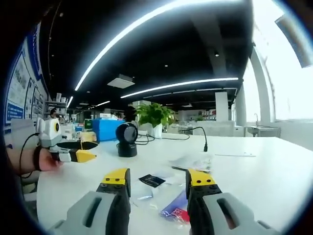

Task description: Clip sheet goods on table flip sheet goods clip sheet goods scan sheet goods put sheet goods back to table

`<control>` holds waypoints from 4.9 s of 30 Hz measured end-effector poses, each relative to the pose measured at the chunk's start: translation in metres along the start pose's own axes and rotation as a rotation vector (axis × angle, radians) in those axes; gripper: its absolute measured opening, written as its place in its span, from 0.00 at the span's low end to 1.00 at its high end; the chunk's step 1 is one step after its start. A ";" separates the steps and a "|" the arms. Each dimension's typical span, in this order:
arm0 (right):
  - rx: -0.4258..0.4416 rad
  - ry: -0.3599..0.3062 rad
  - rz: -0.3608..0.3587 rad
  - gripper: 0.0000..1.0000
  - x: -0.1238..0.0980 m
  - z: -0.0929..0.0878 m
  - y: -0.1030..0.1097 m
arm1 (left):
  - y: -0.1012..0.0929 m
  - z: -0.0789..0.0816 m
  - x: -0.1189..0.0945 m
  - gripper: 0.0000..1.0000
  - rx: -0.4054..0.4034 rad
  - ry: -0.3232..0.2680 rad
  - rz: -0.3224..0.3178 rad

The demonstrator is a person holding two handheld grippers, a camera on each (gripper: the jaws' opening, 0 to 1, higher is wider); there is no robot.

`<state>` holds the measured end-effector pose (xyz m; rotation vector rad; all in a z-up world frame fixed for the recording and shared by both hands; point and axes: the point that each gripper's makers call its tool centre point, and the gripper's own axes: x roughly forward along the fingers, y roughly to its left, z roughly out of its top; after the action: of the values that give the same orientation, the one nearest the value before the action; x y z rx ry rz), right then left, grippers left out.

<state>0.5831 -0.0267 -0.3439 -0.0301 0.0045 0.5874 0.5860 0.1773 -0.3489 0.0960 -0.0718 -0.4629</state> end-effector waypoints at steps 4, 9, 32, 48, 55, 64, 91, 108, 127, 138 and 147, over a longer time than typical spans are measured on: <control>-0.018 0.013 0.012 0.40 0.005 -0.002 0.005 | 0.000 0.000 0.000 0.38 0.001 0.000 0.000; -0.017 0.015 0.020 0.39 0.012 -0.004 0.011 | 0.000 0.000 -0.001 0.38 0.000 -0.001 0.000; -0.152 0.076 0.074 0.38 0.036 -0.024 0.050 | -0.001 0.000 -0.001 0.38 0.002 0.001 -0.003; -0.298 0.151 0.140 0.39 0.053 -0.046 0.066 | -0.002 0.000 -0.001 0.38 0.002 0.000 -0.004; -0.346 0.195 0.121 0.38 0.060 -0.054 0.060 | -0.003 -0.001 -0.001 0.38 0.005 0.002 -0.007; -0.332 0.225 0.112 0.28 0.065 -0.056 0.059 | -0.003 0.000 -0.001 0.38 0.007 0.001 -0.006; -0.195 0.289 0.128 0.00 0.063 -0.067 0.072 | -0.002 -0.001 -0.001 0.38 0.013 0.002 -0.004; -0.071 0.190 0.091 0.00 0.051 -0.021 0.057 | -0.001 -0.002 -0.001 0.38 0.018 0.007 -0.001; 0.021 0.098 0.012 0.00 0.039 0.035 0.028 | -0.001 -0.001 -0.001 0.38 0.020 0.007 0.002; 0.052 0.047 -0.049 0.00 0.033 0.062 0.000 | -0.001 -0.001 -0.001 0.38 0.022 0.007 0.002; 0.051 0.011 -0.072 0.00 0.034 0.083 -0.018 | -0.001 -0.001 -0.001 0.38 0.021 0.006 0.003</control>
<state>0.6213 -0.0200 -0.2610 0.0155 0.0289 0.5146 0.5848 0.1770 -0.3500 0.1180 -0.0714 -0.4588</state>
